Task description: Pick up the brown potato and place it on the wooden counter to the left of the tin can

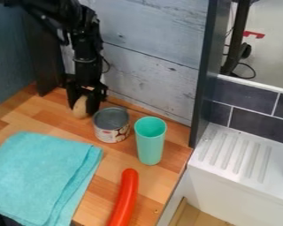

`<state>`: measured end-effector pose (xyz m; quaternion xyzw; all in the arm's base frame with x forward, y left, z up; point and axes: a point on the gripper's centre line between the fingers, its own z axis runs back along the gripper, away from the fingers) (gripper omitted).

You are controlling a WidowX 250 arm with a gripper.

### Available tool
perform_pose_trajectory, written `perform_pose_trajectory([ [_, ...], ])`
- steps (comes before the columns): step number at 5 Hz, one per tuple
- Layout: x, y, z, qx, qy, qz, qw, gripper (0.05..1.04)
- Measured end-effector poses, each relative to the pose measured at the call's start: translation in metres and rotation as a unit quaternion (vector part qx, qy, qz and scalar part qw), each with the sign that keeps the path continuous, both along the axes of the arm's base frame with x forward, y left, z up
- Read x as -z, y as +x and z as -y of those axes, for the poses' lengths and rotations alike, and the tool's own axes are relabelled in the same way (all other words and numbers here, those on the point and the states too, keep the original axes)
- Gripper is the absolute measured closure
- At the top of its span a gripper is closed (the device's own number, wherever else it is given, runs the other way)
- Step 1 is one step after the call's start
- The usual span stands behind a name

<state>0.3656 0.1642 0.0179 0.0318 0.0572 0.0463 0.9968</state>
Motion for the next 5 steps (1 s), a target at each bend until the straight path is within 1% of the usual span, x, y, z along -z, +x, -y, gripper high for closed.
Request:
perform_pose_trajectory([
  [1, -0.003, -0.004, -0.003, 0.013, -0.013, -0.010, 0.9998, 0.100],
  [2, -0.012, -0.002, -0.009, 0.005, -0.028, -0.001, 0.9996, 0.077],
  [3, -0.022, -0.003, -0.013, -0.014, -0.047, 0.022, 0.9985, 0.081],
  [4, -0.056, -0.017, -0.023, -0.046, -0.055, 0.068, 0.9952, 0.083],
  [5, -0.070, -0.038, -0.023, -0.058, -0.058, 0.080, 0.9934, 0.083],
])
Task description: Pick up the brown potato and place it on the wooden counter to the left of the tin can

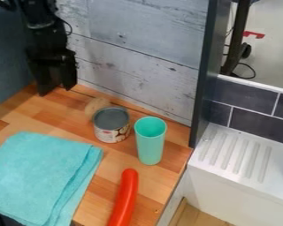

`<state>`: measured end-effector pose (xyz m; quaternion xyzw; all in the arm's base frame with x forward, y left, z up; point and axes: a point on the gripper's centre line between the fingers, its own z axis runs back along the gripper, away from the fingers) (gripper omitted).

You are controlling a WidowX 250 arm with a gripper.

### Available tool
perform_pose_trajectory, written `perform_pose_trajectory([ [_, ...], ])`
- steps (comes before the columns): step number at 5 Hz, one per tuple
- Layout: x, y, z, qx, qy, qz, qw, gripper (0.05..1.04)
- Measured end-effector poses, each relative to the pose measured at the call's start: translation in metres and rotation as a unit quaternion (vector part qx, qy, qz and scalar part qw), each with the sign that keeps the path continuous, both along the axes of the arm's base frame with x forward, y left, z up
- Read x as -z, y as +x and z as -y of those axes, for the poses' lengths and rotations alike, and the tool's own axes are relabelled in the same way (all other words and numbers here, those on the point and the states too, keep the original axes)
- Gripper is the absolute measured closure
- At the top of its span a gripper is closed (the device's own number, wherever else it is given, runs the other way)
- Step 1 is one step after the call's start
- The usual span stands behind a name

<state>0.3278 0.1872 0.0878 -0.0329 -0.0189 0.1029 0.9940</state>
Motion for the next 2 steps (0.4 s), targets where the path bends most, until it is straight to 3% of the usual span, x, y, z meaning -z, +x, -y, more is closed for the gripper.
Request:
perform_pose_trajectory([
  [1, -0.016, -0.023, 0.004, 0.009, 0.013, -0.002, 0.9999, 0.083],
  [2, -0.026, -0.053, 0.009, 0.028, 0.043, -0.024, 0.9984, 0.083],
])
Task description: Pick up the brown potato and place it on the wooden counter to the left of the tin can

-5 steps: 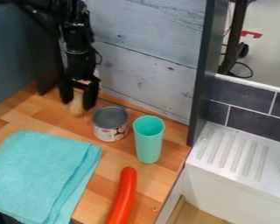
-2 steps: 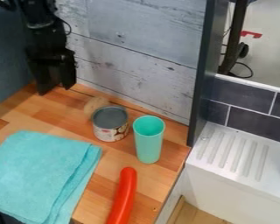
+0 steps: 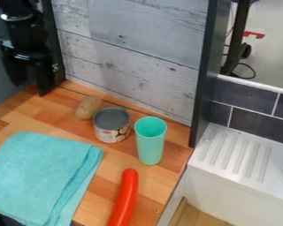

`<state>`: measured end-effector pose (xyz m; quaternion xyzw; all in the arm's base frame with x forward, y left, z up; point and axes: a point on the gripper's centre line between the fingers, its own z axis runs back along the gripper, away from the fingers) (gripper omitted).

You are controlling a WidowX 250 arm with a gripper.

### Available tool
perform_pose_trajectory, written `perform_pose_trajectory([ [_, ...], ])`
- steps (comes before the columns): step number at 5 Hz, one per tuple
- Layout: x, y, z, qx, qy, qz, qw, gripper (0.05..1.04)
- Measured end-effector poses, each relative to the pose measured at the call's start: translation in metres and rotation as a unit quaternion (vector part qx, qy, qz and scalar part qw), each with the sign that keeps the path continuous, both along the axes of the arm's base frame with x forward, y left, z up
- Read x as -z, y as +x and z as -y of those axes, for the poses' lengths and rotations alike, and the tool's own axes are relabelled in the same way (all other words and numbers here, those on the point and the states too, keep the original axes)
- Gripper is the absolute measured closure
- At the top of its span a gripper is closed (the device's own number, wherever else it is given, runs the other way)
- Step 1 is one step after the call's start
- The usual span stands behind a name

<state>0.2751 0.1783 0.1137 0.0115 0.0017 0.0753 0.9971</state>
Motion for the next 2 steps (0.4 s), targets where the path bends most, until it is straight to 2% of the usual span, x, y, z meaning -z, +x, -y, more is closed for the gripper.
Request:
perform_pose_trajectory([
  [1, -0.003, -0.022, 0.006, 0.015, 0.017, -0.014, 0.9996, 0.083],
  [2, -0.006, -0.041, 0.014, 0.032, 0.023, -0.025, 0.9989, 0.083],
])
